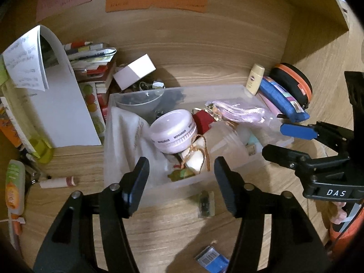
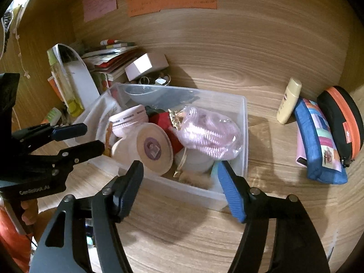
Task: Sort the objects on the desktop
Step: 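Carry the gourd charm and beige block into the clear box and open both grippers, then grasp the blue Max card box with the right gripper while the left grasps the small dark clip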
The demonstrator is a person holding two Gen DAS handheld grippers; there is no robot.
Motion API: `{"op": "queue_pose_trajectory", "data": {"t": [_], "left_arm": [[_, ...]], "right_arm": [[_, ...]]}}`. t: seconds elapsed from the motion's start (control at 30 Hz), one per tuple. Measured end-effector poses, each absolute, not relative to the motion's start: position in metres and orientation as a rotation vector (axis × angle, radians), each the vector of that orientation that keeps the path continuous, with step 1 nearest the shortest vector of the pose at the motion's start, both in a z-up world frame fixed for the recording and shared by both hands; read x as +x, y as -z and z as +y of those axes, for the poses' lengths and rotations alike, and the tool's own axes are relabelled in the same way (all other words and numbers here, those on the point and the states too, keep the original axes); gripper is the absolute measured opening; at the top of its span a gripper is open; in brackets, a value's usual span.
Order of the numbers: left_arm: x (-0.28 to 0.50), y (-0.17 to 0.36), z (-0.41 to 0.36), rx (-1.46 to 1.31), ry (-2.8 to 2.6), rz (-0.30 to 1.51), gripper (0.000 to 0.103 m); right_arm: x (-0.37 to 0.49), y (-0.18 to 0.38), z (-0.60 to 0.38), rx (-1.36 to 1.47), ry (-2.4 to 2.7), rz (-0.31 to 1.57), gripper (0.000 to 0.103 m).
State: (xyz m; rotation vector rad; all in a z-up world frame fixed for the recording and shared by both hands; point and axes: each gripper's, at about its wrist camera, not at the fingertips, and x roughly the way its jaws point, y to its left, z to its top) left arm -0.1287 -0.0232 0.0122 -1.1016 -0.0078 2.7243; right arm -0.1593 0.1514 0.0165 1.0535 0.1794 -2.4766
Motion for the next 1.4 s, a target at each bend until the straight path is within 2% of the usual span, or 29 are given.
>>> {"op": "queue_pose_trajectory", "data": {"t": [0.1, 0.17, 0.23, 0.33, 0.5, 0.57, 0.6, 0.9, 1.1, 1.33, 1.4], "left_arm": [[-0.120, -0.016, -0.022, -1.085, -2.740, 0.007, 0.062], [-0.114, -0.020, -0.022, -1.067, -2.755, 0.013, 0.069], [-0.106, -0.025, -0.023, -1.041, -2.787, 0.022, 0.079], [-0.095, -0.029, -0.026, -1.013, -2.814, 0.025, 0.087], [-0.079, -0.028, -0.033, -1.015, -2.827, 0.009, 0.090], [-0.074, -0.026, -0.036, -1.030, -2.830, 0.007, 0.091], [-0.071, -0.024, -0.038, -1.042, -2.833, 0.007, 0.092], [-0.046, 0.006, -0.062, -1.172, -2.821, -0.080, 0.093], [-0.038, 0.025, -0.069, -1.263, -2.778, -0.108, 0.093], [-0.041, 0.031, -0.068, -1.287, -2.757, -0.096, 0.093], [-0.046, 0.030, -0.064, -1.282, -2.745, -0.091, 0.093]], "right_arm": [[-0.151, -0.021, 0.152, 1.039, 2.482, 0.176, 0.064], [-0.145, -0.024, 0.152, 1.025, 2.486, 0.181, 0.065], [-0.137, -0.026, 0.151, 1.014, 2.493, 0.195, 0.067], [-0.125, -0.027, 0.148, 1.000, 2.489, 0.218, 0.069], [-0.102, -0.022, 0.139, 0.999, 2.446, 0.235, 0.071], [-0.094, -0.016, 0.133, 1.009, 2.420, 0.243, 0.080], [-0.090, -0.012, 0.129, 1.015, 2.409, 0.255, 0.080], [-0.060, 0.033, 0.086, 1.133, 2.232, 0.320, 0.080], [-0.045, 0.050, 0.061, 1.128, 2.198, 0.436, 0.077], [-0.047, 0.055, 0.051, 1.129, 2.176, 0.453, 0.025], [-0.048, 0.055, 0.055, 1.134, 2.175, 0.448, 0.025]]}}
